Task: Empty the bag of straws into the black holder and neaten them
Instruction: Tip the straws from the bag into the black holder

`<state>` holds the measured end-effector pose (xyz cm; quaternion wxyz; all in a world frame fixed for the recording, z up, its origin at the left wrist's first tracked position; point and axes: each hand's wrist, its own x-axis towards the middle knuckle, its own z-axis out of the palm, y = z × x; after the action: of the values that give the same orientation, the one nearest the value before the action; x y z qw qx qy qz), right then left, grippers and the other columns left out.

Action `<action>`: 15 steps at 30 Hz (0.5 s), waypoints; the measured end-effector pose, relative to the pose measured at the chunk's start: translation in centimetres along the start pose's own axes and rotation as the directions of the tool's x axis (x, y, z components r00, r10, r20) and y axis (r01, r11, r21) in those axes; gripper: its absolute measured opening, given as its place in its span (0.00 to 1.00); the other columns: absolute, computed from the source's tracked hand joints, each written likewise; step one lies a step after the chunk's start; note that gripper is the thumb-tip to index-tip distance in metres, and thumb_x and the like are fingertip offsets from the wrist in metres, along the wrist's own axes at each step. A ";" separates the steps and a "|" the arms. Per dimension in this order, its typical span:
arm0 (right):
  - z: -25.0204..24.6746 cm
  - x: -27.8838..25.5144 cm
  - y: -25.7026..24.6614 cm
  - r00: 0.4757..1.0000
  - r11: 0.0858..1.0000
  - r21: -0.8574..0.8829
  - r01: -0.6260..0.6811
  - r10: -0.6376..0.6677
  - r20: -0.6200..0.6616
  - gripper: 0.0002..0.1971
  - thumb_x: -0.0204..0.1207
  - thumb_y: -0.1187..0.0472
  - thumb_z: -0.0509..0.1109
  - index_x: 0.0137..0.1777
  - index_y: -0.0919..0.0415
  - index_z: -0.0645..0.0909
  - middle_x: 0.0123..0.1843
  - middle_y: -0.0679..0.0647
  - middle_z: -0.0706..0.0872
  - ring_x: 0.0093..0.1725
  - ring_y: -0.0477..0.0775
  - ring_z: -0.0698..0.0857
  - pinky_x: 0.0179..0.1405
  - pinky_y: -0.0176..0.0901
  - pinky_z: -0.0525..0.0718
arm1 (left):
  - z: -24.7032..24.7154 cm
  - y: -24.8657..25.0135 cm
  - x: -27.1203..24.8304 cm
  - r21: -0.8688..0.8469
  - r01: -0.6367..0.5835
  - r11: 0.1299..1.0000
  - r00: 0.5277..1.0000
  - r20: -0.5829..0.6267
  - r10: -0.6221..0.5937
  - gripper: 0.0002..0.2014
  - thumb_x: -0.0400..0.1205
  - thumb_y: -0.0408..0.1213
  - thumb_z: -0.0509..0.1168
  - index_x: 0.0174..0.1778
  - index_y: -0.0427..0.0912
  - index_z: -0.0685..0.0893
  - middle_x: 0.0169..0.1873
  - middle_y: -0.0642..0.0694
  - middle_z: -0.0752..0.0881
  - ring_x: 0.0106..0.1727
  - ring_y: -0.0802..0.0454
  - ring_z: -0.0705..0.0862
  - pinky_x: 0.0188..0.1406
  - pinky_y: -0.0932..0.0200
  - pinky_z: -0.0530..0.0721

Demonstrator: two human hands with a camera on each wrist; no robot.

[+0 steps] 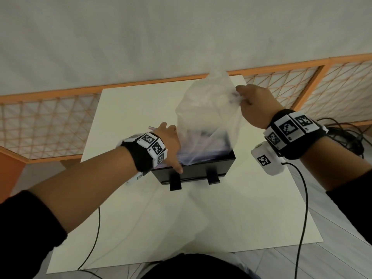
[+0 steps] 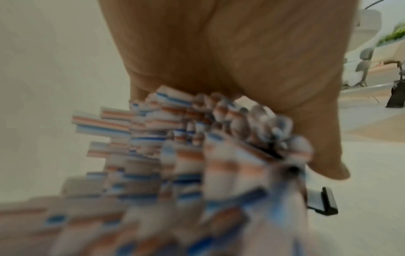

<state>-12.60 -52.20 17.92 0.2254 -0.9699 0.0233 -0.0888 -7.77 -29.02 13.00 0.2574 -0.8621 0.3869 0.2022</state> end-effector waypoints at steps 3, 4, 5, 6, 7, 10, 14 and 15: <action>-1.1 0.3 -1.0 0.998 0.997 -0.035 0.062 -0.063 -0.027 0.14 0.71 0.76 0.53 0.45 0.64 0.78 0.37 0.54 0.70 0.42 0.55 0.69 0.42 0.41 0.63 | -0.4 -0.4 -0.5 -0.123 0.003 0.992 0.998 -0.069 -0.012 0.51 0.59 0.81 0.60 0.70 0.48 0.76 0.79 0.44 0.64 0.80 0.43 0.57 0.81 0.39 0.44; -1.7 0.4 -1.3 0.996 0.995 -0.055 0.081 -0.083 -0.043 0.13 0.71 0.76 0.54 0.44 0.65 0.78 0.36 0.54 0.69 0.42 0.55 0.69 0.42 0.41 0.63 | -0.8 -0.8 -1.0 -0.193 0.005 0.981 0.991 -0.131 -0.031 0.55 0.56 0.82 0.61 0.74 0.48 0.71 0.80 0.44 0.63 0.80 0.43 0.57 0.81 0.40 0.46; -2.4 0.4 -1.7 0.993 0.993 -0.074 0.095 -0.100 -0.069 0.13 0.71 0.77 0.54 0.44 0.66 0.79 0.37 0.55 0.70 0.41 0.56 0.69 0.42 0.41 0.64 | -1.2 -1.2 -1.6 -0.272 -0.002 0.962 0.976 -0.208 -0.057 0.58 0.54 0.81 0.63 0.76 0.47 0.67 0.79 0.44 0.63 0.78 0.44 0.60 0.80 0.42 0.52; -3.1 0.4 -2.1 0.989 0.990 -0.095 0.102 -0.111 -0.098 0.14 0.71 0.76 0.54 0.46 0.68 0.80 0.39 0.57 0.71 0.41 0.57 0.71 0.42 0.42 0.65 | -1.7 -1.8 -2.3 -0.353 -0.019 0.936 0.955 -0.283 -0.088 0.60 0.53 0.81 0.64 0.77 0.47 0.64 0.78 0.44 0.65 0.76 0.44 0.64 0.78 0.44 0.60; -3.8 0.4 -2.7 0.985 0.987 -0.117 0.109 -0.123 -0.119 0.15 0.71 0.76 0.54 0.49 0.69 0.81 0.40 0.60 0.72 0.41 0.60 0.73 0.42 0.43 0.67 | -2.3 -2.2 -3.0 -0.443 -0.062 0.894 0.930 -0.350 -0.109 0.61 0.53 0.80 0.66 0.78 0.48 0.61 0.77 0.46 0.65 0.74 0.46 0.66 0.75 0.46 0.66; -4.8 0.9 -4.9 0.982 0.975 -0.167 0.148 -0.165 -0.094 0.18 0.72 0.72 0.54 0.55 0.65 0.82 0.49 0.68 0.79 0.51 0.69 0.80 0.48 0.50 0.76 | -4.5 -2.5 -5.1 -0.690 -0.269 0.672 0.875 -0.467 -0.129 0.51 0.57 0.71 0.74 0.75 0.58 0.64 0.71 0.57 0.72 0.67 0.59 0.74 0.70 0.57 0.74; -4.3 2.0 -7.2 0.982 0.972 -0.145 0.187 -0.184 0.032 0.17 0.72 0.70 0.54 0.55 0.63 0.81 0.52 0.66 0.83 0.55 0.68 0.81 0.53 0.50 0.79 | -5.2 -1.9 -4.6 -0.810 -0.316 0.494 0.880 -0.445 -0.166 0.31 0.70 0.57 0.74 0.69 0.59 0.73 0.58 0.64 0.79 0.57 0.65 0.77 0.63 0.69 0.72; -4.1 2.2 -7.4 0.983 0.973 -0.139 0.181 -0.178 0.037 0.17 0.72 0.70 0.54 0.56 0.63 0.80 0.53 0.65 0.84 0.54 0.67 0.81 0.51 0.48 0.78 | -4.8 -2.2 -4.1 -0.813 -0.309 0.493 0.865 -0.456 -0.211 0.28 0.73 0.55 0.71 0.69 0.56 0.74 0.58 0.60 0.80 0.56 0.63 0.78 0.62 0.69 0.73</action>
<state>-11.13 -47.56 25.13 0.1470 -0.9827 -0.0609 -0.0952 -7.85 -28.37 19.64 -0.3269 -0.8809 0.3095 0.1462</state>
